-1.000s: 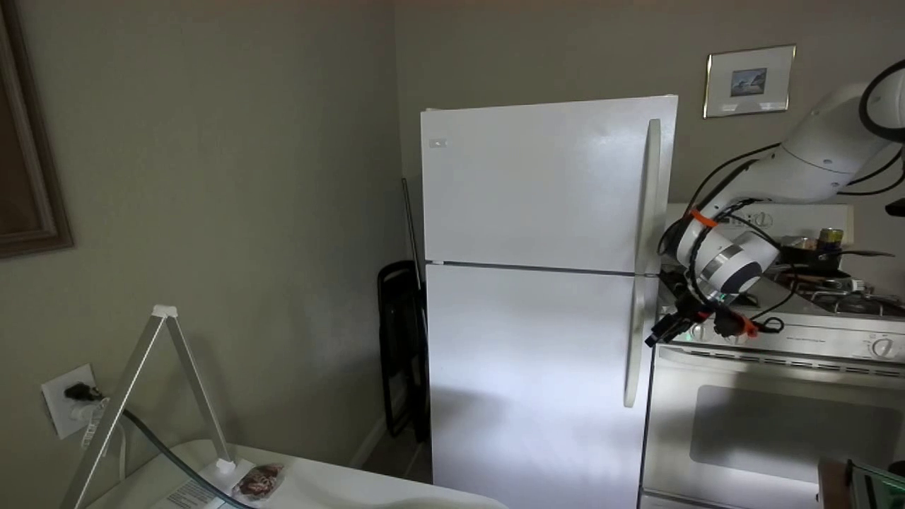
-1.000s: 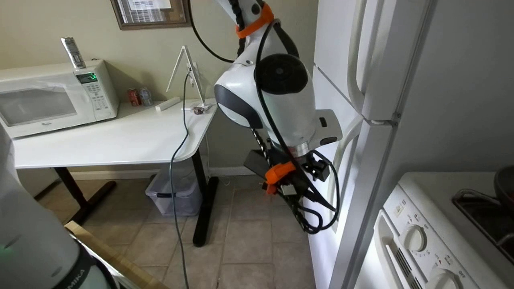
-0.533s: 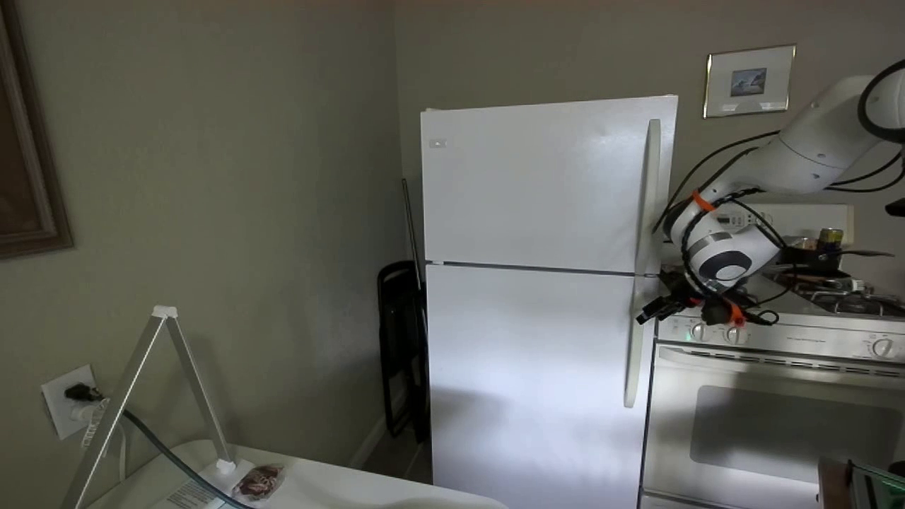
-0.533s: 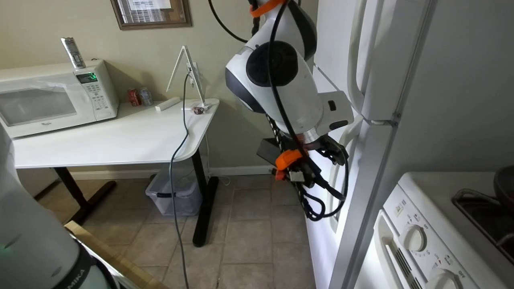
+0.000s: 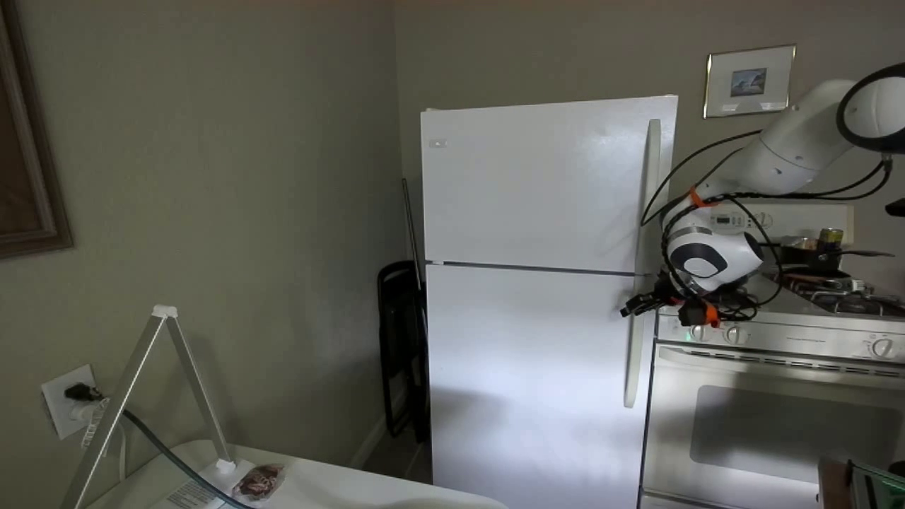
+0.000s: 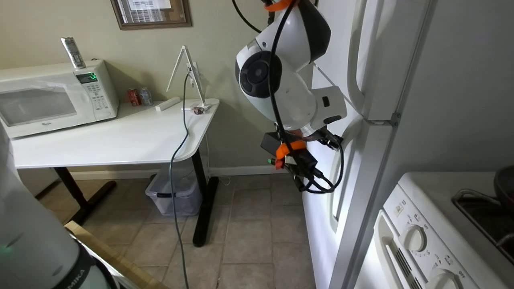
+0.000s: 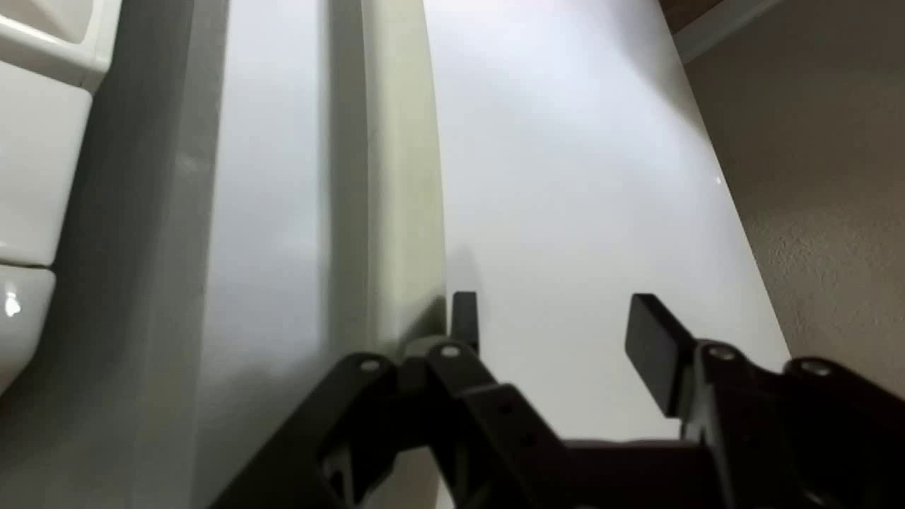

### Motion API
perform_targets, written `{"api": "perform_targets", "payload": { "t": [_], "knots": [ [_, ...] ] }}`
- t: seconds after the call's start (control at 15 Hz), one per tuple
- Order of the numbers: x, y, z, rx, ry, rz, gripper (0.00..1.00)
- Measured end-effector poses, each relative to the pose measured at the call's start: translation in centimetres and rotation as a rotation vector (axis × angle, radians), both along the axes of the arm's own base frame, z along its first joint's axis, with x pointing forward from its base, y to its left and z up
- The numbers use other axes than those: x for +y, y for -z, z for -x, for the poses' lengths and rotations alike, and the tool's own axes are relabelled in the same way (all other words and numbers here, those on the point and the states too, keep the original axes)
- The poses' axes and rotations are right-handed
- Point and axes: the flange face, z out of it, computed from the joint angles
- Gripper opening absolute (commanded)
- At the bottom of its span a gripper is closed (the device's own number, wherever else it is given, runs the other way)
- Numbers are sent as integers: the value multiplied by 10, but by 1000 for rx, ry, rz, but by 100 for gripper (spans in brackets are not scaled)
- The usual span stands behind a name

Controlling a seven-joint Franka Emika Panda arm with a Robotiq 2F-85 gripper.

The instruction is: Open the bottom fridge door

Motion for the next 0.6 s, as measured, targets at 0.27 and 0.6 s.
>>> {"api": "perform_targets", "payload": {
  "t": [0.27,0.6],
  "knots": [
    [5,23,2,55,25,3,99],
    [5,31,10,141,82,41,100]
  ]
}}
